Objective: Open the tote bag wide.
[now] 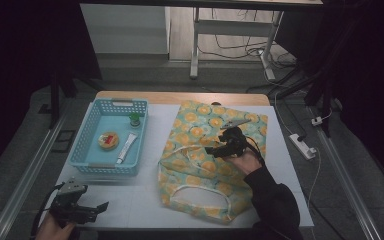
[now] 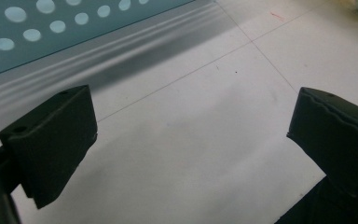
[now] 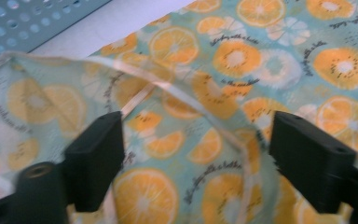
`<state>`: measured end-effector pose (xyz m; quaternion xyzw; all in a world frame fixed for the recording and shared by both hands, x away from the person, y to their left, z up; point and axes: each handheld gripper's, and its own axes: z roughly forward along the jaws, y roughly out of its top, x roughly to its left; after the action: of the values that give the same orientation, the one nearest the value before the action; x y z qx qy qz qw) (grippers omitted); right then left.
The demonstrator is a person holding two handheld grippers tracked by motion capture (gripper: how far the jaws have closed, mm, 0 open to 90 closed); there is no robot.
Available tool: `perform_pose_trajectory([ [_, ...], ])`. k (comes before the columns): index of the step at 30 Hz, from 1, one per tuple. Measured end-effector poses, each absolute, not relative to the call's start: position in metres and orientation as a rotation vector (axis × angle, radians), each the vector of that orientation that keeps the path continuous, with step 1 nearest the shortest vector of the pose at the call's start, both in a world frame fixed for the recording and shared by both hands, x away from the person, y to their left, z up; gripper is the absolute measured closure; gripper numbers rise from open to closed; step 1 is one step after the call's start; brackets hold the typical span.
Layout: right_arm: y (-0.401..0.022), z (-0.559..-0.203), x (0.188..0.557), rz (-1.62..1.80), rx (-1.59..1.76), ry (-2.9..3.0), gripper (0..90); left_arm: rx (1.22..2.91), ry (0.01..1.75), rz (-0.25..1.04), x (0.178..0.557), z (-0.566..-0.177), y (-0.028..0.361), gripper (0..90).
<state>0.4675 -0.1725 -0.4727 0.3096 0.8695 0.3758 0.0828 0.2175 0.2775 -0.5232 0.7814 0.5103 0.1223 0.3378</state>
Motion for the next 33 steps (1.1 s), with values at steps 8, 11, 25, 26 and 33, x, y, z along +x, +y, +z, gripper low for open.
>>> perform_pose_trajectory([
  [8,-0.175,-0.474,0.443,1.116,0.907,2.633,0.3,2.032,1.333,0.316,0.218,-0.523,0.278,1.4],
  [11,-0.174,-0.475,0.436,1.110,0.886,2.644,0.0,2.025,1.338,0.312,0.218,-0.523,0.278,1.4],
  [25,-0.162,-0.516,0.408,0.947,0.779,2.738,0.0,2.029,1.330,0.313,0.218,-0.523,0.278,1.3],
  [26,-0.162,-0.516,0.408,0.947,0.779,2.738,0.0,2.029,1.330,0.313,0.218,-0.523,0.278,1.3],
  [33,-0.157,-0.527,0.402,0.839,0.704,2.747,1.5,2.030,1.330,0.313,0.218,-0.523,0.278,1.3],
])
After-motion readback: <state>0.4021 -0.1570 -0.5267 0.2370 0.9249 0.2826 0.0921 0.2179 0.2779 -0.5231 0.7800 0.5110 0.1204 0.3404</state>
